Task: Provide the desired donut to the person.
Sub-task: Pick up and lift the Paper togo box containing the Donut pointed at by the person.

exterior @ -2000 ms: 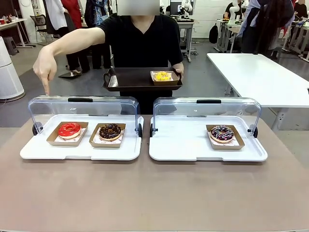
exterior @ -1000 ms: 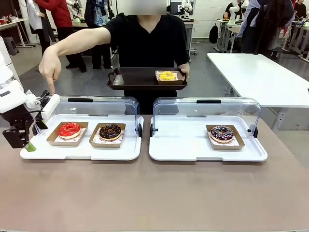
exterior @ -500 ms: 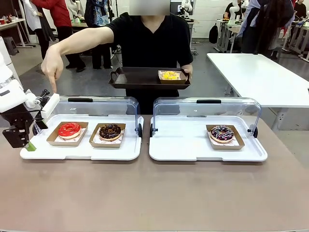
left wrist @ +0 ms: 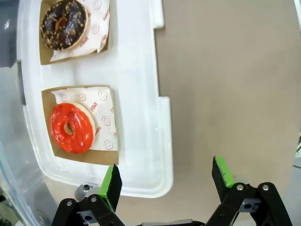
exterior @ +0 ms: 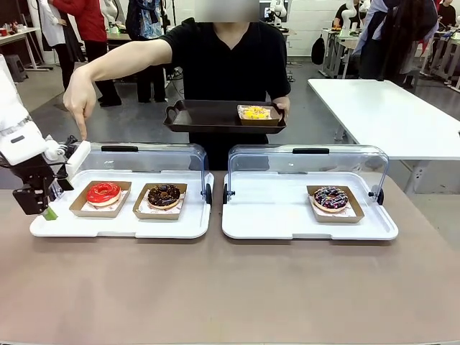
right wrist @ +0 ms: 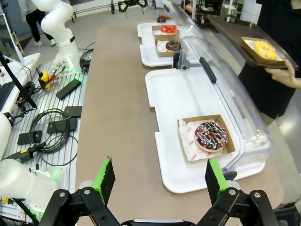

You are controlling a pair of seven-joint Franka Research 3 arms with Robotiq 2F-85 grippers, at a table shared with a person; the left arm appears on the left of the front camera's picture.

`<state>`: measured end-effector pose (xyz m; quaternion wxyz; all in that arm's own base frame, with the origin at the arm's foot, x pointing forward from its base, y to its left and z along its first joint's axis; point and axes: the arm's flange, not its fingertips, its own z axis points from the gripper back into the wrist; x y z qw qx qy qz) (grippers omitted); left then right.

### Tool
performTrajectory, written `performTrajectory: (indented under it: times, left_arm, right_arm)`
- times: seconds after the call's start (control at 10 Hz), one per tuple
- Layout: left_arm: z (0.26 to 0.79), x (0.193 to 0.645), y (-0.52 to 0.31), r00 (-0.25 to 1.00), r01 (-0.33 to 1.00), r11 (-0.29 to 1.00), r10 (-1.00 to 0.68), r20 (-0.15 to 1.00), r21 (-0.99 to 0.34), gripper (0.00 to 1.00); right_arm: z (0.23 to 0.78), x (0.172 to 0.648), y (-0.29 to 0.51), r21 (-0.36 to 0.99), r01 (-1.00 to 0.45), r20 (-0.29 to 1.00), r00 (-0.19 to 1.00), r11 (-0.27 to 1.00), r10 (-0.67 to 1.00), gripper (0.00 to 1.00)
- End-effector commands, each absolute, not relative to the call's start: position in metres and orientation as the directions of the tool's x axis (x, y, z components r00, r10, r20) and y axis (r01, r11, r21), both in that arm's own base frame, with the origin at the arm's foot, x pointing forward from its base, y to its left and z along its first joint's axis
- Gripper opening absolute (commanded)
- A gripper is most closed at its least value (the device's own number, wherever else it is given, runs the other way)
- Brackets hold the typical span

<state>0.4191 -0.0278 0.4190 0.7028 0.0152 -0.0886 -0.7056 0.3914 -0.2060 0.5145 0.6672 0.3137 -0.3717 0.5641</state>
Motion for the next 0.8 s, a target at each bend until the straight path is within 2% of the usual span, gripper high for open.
performTrajectory:
  times: [0.0,0.4,0.7]
  left_arm:
    - [0.402,0.458,-0.024,-0.05,0.991,-0.037,-0.993,0.104,0.131,1.0]
    - [0.362,0.48,-0.017,-0.07,0.995,-0.064,-0.995,0.075,0.076,1.0]
    - [0.345,0.482,-0.013,-0.093,0.993,-0.085,-0.99,0.102,0.078,1.0]
  right_arm:
    - [0.513,0.393,-0.206,-0.005,-0.987,0.854,0.08,0.162,0.515,1.0]
    - [0.513,0.393,-0.206,-0.005,-0.987,0.854,0.08,0.162,0.515,1.0]
    - [0.513,0.393,-0.206,-0.005,-0.987,0.854,0.08,0.162,0.515,1.0]
